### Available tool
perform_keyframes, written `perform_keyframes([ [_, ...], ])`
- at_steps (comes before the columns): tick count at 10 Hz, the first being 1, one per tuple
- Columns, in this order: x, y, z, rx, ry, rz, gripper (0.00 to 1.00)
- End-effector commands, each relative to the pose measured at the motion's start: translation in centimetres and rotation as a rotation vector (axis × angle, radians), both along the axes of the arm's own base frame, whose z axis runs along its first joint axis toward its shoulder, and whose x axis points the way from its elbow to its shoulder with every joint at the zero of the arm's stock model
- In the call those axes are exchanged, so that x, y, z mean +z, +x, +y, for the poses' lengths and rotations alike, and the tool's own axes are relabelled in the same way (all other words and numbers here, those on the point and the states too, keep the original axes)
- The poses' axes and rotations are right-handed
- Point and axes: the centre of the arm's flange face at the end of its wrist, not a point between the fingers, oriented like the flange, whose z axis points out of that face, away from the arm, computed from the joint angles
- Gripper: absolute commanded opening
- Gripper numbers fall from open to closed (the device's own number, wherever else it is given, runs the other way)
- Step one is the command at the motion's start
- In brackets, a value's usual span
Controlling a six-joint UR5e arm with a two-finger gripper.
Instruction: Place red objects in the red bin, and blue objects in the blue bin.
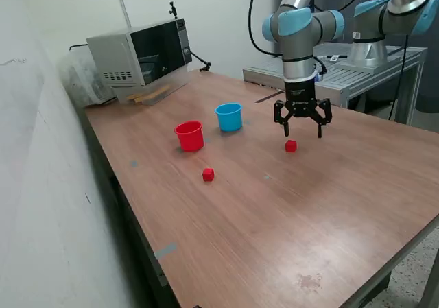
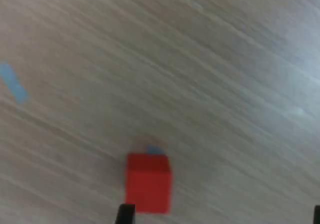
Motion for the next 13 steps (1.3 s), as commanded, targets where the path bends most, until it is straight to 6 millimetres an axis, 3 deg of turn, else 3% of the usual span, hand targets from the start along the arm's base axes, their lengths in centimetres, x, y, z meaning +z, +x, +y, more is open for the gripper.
perform_keyframes([
  [1,-1.1,0.5,2.2,-0.067,0.025,-0.016,1.0],
  [5,-0.6,0.0,1.8,-0.059,0.017,0.005,1.0],
  [7,-1.3,-1.0,2.2,-0.058,0.02,0.011,1.0],
  [13,-2.7,-1.1,2.8,-0.067,0.023,-0.011,1.0],
])
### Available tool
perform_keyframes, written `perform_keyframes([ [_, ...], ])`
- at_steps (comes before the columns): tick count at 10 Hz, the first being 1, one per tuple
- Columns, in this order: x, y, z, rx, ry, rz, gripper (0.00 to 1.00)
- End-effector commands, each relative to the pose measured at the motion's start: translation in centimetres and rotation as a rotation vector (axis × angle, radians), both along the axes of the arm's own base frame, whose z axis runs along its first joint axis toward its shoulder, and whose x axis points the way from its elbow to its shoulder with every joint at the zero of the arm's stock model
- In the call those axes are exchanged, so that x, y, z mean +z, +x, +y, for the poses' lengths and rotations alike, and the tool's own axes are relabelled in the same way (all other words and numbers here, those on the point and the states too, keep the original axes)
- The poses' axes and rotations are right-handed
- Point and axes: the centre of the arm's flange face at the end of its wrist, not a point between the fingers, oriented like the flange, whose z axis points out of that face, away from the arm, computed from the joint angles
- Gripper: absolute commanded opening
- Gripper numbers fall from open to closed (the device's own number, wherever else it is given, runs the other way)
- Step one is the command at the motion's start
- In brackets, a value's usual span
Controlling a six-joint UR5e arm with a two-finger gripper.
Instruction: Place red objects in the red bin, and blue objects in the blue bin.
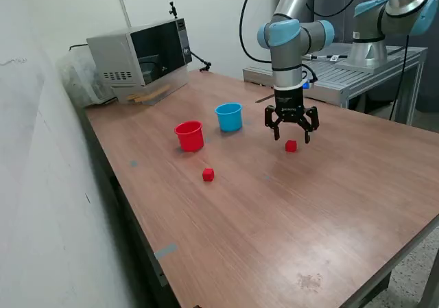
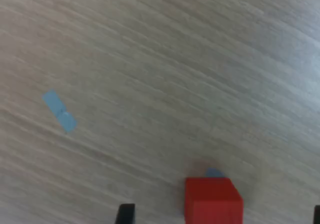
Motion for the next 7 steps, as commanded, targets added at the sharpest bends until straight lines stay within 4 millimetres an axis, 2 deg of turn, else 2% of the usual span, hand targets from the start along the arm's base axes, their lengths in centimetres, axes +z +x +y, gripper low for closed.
perform_keyframes([
  [1,-0.56,-0.02,0.17,-0.002,0.001,-0.009,1.0],
  [2,-0.82,0.01,0.07,-0.001,0.001,-0.012,1.0],
  [3,-0.77,-0.04,0.07,-0.001,0.001,-0.01,0.0],
  [7,-0.77,-0.02,-0.02,0.001,0.001,-0.01,0.0],
])
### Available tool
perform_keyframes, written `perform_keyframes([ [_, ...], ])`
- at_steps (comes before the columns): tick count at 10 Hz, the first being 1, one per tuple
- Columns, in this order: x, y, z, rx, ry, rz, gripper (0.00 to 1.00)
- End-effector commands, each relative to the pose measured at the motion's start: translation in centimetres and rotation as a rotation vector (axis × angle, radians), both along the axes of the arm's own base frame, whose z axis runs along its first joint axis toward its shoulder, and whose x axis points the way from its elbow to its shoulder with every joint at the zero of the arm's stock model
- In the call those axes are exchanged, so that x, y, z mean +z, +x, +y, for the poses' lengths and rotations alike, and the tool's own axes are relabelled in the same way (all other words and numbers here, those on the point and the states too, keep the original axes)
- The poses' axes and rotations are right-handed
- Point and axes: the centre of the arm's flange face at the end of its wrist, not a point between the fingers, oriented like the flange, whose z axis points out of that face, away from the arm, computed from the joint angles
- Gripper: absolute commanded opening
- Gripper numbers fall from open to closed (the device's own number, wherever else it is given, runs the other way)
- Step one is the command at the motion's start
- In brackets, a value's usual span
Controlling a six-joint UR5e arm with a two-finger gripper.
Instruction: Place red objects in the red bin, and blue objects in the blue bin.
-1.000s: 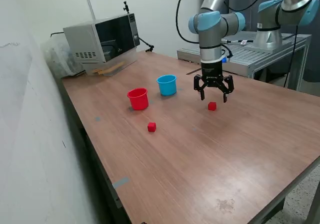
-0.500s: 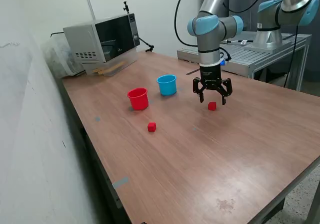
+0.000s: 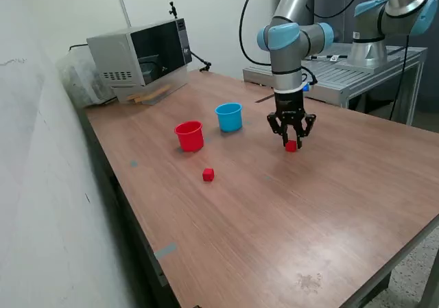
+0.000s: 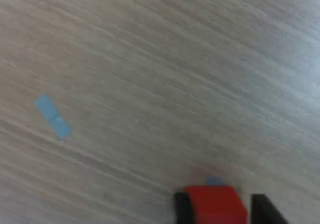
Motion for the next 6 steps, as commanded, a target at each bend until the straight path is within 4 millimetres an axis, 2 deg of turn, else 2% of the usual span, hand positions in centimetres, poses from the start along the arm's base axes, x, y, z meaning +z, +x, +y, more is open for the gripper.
perform_keyframes([
  [1,0.0,0.0,0.0,0.002,0.006,0.0,0.0],
  [4,0.4,-0.4,0.5,0.001,0.045,0.008,0.0],
  [6,2.6,-1.7,0.9,-0.015,0.07,0.057,0.0],
])
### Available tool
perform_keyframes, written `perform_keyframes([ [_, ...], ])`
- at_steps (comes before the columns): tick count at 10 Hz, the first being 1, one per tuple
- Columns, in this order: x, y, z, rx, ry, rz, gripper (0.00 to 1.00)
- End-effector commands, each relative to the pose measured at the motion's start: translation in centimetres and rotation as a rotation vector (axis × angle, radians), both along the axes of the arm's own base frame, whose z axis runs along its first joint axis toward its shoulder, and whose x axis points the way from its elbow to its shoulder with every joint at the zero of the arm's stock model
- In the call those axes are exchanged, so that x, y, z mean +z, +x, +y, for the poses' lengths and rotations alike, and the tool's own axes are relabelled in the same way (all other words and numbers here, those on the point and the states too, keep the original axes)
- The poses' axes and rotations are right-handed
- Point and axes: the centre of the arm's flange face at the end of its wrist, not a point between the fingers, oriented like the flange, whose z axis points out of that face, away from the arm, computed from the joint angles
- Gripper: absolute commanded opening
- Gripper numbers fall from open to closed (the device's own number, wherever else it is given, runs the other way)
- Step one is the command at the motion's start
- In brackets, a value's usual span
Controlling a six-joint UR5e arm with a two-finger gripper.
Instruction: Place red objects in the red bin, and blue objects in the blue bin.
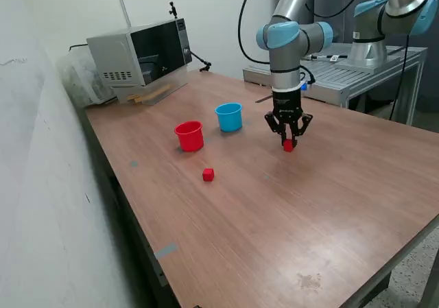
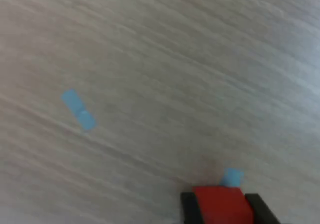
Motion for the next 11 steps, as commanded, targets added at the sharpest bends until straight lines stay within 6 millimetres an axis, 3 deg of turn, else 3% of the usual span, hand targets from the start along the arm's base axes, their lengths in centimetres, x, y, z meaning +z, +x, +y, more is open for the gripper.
perform_keyframes([
  [1,4.6,-3.0,1.8,-0.065,0.078,0.102,0.0],
  [3,9.1,-6.6,5.7,-0.201,0.074,0.193,0.0],
  [5,11.9,-9.4,11.5,-0.285,0.08,0.249,0.0],
  [8,12.5,-12.0,21.1,-0.409,0.095,0.241,0.0],
  [9,12.2,-12.3,22.6,-0.423,0.098,0.242,0.0],
  [11,11.1,-13.4,23.4,-0.435,0.099,0.24,0.0],
])
